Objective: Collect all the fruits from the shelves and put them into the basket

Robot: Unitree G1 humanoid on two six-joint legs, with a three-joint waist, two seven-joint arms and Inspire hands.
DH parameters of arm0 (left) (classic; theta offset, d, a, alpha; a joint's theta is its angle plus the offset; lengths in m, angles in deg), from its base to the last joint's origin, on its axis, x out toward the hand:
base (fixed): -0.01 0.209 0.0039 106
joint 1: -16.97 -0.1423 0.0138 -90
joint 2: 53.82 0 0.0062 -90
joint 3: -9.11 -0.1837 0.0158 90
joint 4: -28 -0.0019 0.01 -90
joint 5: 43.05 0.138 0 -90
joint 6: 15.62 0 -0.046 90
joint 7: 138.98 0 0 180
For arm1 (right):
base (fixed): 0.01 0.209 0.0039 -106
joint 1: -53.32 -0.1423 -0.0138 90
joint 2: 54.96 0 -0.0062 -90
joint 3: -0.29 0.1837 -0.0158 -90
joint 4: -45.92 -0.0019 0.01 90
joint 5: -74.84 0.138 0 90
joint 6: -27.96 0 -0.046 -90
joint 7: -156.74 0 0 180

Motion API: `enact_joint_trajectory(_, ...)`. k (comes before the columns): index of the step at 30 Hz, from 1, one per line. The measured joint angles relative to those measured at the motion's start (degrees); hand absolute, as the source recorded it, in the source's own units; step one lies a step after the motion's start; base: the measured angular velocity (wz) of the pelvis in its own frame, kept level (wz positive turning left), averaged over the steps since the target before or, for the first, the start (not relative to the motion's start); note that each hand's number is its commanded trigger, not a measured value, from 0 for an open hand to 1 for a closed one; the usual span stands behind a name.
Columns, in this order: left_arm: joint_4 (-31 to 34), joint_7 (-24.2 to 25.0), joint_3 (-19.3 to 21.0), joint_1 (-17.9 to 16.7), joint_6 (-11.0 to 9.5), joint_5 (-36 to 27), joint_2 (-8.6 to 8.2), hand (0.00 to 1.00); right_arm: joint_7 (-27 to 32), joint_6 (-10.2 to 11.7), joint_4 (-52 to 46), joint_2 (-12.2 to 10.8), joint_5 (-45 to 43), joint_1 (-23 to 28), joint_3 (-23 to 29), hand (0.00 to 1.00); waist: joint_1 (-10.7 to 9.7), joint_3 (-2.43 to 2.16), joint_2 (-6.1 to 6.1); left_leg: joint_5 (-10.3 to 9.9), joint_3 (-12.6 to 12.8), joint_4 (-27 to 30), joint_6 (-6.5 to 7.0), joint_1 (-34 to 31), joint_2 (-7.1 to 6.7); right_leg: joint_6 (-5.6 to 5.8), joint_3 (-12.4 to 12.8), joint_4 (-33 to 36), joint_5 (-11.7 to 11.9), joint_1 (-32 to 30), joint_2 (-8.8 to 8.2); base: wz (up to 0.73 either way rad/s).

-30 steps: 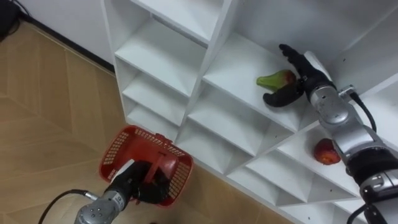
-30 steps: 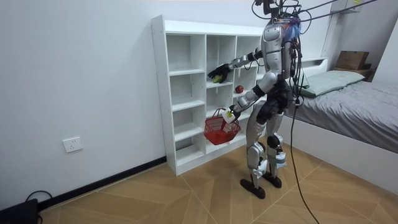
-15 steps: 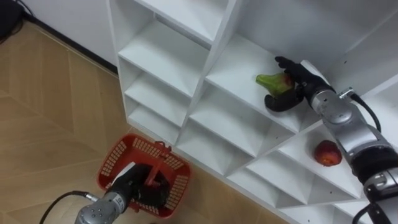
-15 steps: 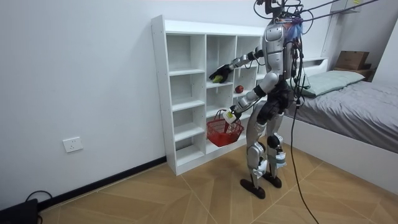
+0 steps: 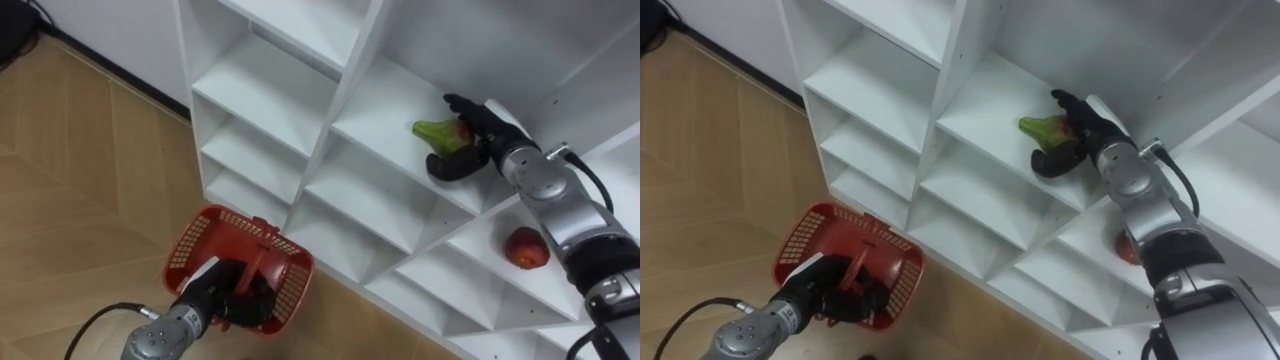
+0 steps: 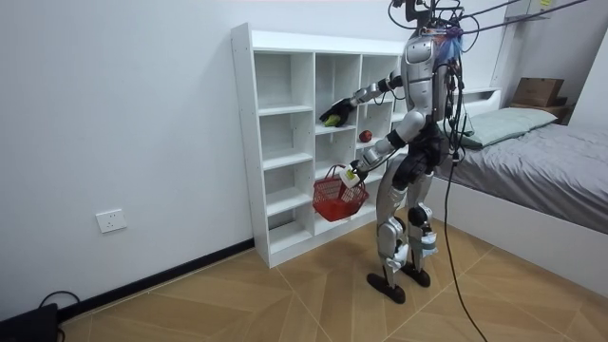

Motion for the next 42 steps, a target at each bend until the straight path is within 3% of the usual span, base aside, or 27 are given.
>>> enact_joint_trajectory(1,0.00,0.00,0.00,0.00,0.00,0.00,0.00,1.00,-0.01,0.00,0.01,0.00,0.00,0.00,0.00,0.00,0.00,0.00,0.00,0.00,0.00,0.00,0.00,0.00,0.00,0.00,0.00,0.00,0.00,0.00,0.00,0.00)
enact_joint_trajectory(2,0.00,0.00,0.00,0.00,0.00,0.00,0.00,1.00,-0.02,0.00,0.02,0.00,0.00,0.00,0.00,0.09,0.00,-0.01,-0.01,0.00,0.00,0.00,0.00,0.00,0.00,0.00,0.00,0.00,0.00,0.00,0.00,0.00)
enact_joint_trajectory(3,0.00,0.00,0.00,0.00,0.00,0.00,0.00,1.00,-0.03,0.00,0.03,0.00,0.00,0.00,0.00,0.33,0.00,-0.01,-0.01,0.00,0.00,0.00,0.00,0.00,0.00,0.00,0.00,0.00,0.00,0.00,0.00,0.00)
enact_joint_trajectory(4,0.00,0.00,0.00,0.00,0.00,0.00,0.00,1.00,-0.04,0.00,0.03,0.00,0.00,0.00,0.00,0.47,0.00,-0.01,-0.01,0.00,0.00,0.00,0.00,0.00,0.00,0.00,0.00,0.00,0.00,0.00,0.00,0.00)
enact_joint_trajectory(5,0.00,0.00,0.00,0.00,0.00,0.00,0.00,1.00,-0.07,0.00,0.04,0.00,0.00,0.00,0.00,0.86,0.00,-0.01,-0.02,0.00,0.00,0.00,0.00,0.01,0.00,0.00,0.00,0.00,0.00,0.01,0.00,0.00)
enact_joint_trajectory(6,0.00,0.00,0.00,0.00,0.00,0.00,0.00,1.00,-0.10,0.00,0.05,0.00,0.00,0.00,0.00,1.00,0.00,-0.02,-0.02,0.00,0.00,0.00,0.00,0.01,0.00,0.00,0.00,0.00,0.00,0.01,-0.01,0.00)
enact_joint_trajectory(14,0.00,0.01,0.00,0.00,0.00,0.00,0.01,1.00,3.79,-0.41,0.07,0.02,-0.25,-0.59,0.26,1.00,0.00,-0.07,-0.09,0.00,-0.02,-0.03,0.00,0.03,-0.02,0.01,0.00,-0.01,0.00,0.03,0.00,0.00)
enact_joint_trajectory(42,0.03,-0.10,0.01,0.25,0.00,-0.16,-0.22,1.00,3.43,-1.12,-0.71,-0.34,-0.16,-0.93,0.50,1.00,0.01,0.02,0.65,0.02,0.21,-0.10,0.03,0.78,0.00,0.01,1.08,-0.03,0.00,0.41,0.05,0.00)
